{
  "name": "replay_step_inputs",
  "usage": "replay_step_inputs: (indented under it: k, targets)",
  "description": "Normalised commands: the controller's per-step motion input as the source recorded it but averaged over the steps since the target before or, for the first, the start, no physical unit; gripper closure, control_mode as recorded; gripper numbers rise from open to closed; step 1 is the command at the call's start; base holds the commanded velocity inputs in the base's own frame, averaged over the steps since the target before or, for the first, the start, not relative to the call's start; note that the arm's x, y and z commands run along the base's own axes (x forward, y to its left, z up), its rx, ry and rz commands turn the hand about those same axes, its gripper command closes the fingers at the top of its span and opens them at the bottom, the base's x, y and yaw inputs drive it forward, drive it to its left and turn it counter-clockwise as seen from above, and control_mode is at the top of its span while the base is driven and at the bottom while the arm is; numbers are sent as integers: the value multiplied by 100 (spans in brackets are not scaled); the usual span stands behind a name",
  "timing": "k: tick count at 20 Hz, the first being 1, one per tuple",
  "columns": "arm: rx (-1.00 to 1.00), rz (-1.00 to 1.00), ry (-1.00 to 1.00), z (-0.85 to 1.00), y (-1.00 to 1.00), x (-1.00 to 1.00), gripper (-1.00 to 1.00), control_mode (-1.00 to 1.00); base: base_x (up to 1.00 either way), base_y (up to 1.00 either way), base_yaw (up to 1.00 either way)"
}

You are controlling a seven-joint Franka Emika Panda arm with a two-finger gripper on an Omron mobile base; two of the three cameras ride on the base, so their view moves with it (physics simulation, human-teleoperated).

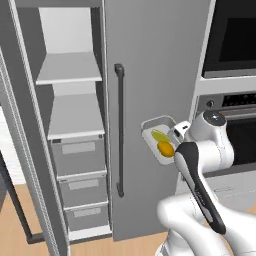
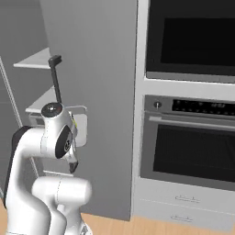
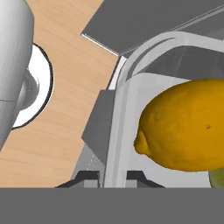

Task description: Take the meat container that has the steak and place it on the second highest rack of the freezer. Then take the vegetable container that has the lemon wedge and lemon and place it on the highest rack of the freezer.

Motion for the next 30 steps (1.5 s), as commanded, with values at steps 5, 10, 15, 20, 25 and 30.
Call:
replay_step_inputs:
  k: [5, 10, 15, 20, 25, 30]
  targets:
    - [0, 0, 0, 0, 0, 0, 100, 100, 7, 98, -4]
    - [0, 0, 0, 0, 0, 0, 100, 100, 28, 53, -12]
    - [0, 0, 0, 0, 0, 0, 100, 100, 40, 5, -5]
    - [0, 0, 0, 0, 0, 0, 100, 100, 44, 44, -5]
    - [0, 0, 0, 0, 0, 0, 100, 100, 28, 40, -6]
    - [-3, -1, 0, -7, 0, 25, 100, -100, 11, 0, -2]
